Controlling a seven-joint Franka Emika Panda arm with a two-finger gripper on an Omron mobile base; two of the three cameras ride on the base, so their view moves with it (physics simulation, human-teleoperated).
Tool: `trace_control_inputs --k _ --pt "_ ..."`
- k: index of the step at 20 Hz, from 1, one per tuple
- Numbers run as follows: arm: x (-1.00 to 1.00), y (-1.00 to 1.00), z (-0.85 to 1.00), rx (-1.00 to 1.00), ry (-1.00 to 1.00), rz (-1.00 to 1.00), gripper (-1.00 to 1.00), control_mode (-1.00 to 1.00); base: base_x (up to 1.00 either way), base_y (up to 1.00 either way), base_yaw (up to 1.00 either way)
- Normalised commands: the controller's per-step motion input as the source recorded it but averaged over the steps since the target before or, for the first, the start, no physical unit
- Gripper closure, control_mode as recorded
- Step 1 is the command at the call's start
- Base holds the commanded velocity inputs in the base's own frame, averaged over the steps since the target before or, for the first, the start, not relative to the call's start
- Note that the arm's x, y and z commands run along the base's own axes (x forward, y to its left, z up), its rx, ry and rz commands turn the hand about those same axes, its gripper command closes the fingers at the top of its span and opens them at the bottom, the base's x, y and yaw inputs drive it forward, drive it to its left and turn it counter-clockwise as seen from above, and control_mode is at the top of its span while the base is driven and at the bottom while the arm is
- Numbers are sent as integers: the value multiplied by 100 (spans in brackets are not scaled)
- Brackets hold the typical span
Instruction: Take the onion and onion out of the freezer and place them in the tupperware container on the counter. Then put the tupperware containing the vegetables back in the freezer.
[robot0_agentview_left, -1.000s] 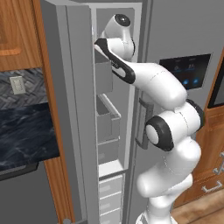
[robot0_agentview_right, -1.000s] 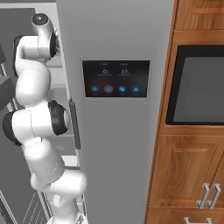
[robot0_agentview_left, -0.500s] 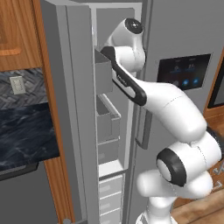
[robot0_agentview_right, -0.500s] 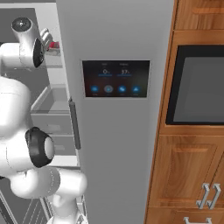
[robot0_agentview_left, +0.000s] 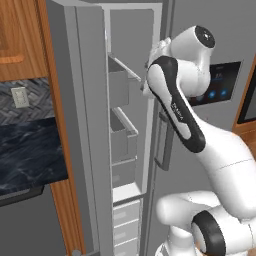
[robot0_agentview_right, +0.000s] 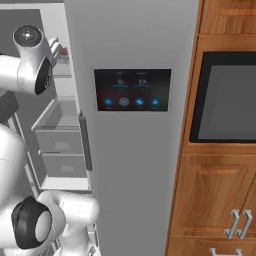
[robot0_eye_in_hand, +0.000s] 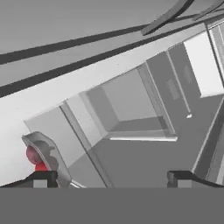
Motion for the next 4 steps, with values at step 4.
trace_control_inputs --k 4 --pt "-100 -73 2 1 0 3 -100 -100 0 0 0"
